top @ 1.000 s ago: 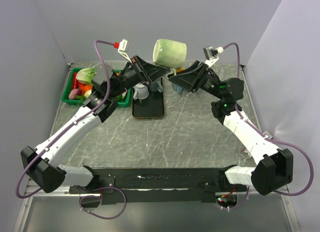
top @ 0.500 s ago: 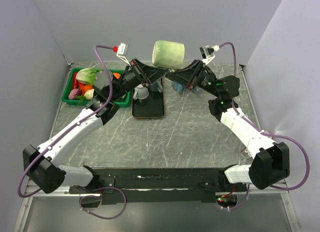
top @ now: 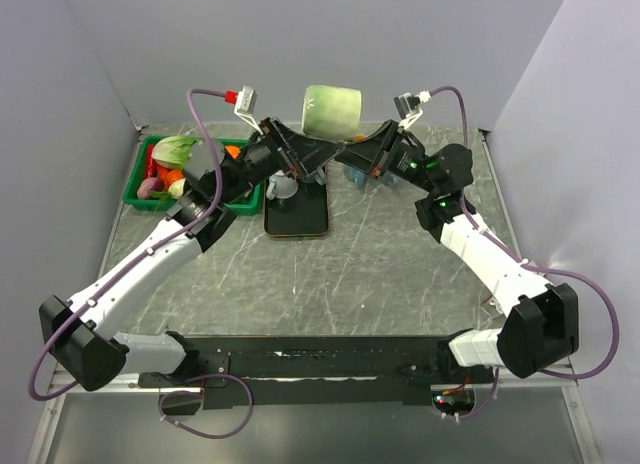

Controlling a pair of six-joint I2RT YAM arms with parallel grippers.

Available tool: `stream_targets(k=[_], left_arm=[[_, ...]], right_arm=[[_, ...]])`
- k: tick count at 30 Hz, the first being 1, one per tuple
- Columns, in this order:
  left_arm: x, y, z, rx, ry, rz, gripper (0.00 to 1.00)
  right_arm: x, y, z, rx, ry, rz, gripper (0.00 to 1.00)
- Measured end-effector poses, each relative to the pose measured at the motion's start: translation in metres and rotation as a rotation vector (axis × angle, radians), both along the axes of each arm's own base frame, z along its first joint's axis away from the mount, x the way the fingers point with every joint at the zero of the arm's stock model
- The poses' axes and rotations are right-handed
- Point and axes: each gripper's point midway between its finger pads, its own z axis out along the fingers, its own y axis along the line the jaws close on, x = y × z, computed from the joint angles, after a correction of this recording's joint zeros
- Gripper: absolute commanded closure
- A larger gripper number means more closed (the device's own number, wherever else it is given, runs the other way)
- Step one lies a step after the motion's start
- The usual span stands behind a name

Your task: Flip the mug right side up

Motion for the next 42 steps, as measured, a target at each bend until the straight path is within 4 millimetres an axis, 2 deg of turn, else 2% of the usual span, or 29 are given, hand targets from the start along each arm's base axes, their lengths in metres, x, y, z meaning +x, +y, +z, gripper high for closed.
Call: stream_targets(k=[5,8,11,17,21,26,32,34,37,42], left_arm=[[0.017,0.002,-0.013,0.146,-0.005,0.093,0.04],[0.031,0.008,-0.018,0.229,-0.016,0.173,0.04],[0.041,0.017,-0.027,0.301,-0.019,0.247,0.04],[0.056,0.034,-0.063,0.460,0.022,0.355,0.04],[0.063,0.045,-0.078,0.532,0.038,0.415,0.04],[0.066,0.053,-0.088,0.585,0.048,0.449,0.04],[0.067,0.056,-0.093,0.611,0.052,0.458,0.04],[0.068,0.055,-0.095,0.618,0.056,0.459,0.04],[0.070,0.055,-0.101,0.640,0.065,0.456,0.04],[0.071,0.054,-0.112,0.674,0.082,0.449,0.04]], right_arm=[[0.013,-0.001,-0.009,-0.064,0.008,-0.063,1.00],[0.026,-0.011,-0.015,-0.117,0.016,-0.146,1.00],[0.043,-0.034,-0.023,-0.180,0.036,-0.267,1.00],[0.073,-0.088,-0.038,-0.321,0.065,-0.524,1.00],[0.093,-0.131,-0.061,-0.473,0.111,-0.721,1.00],[0.112,-0.187,-0.112,-0.706,0.235,-0.930,1.00],[0.131,-0.242,-0.203,-0.986,0.467,-1.039,1.00],[0.133,-0.252,-0.234,-1.065,0.541,-1.030,1.00],[0.136,-0.261,-0.269,-1.153,0.631,-1.002,1.00],[0.156,-0.264,-0.297,-1.217,0.687,-0.963,1.00]])
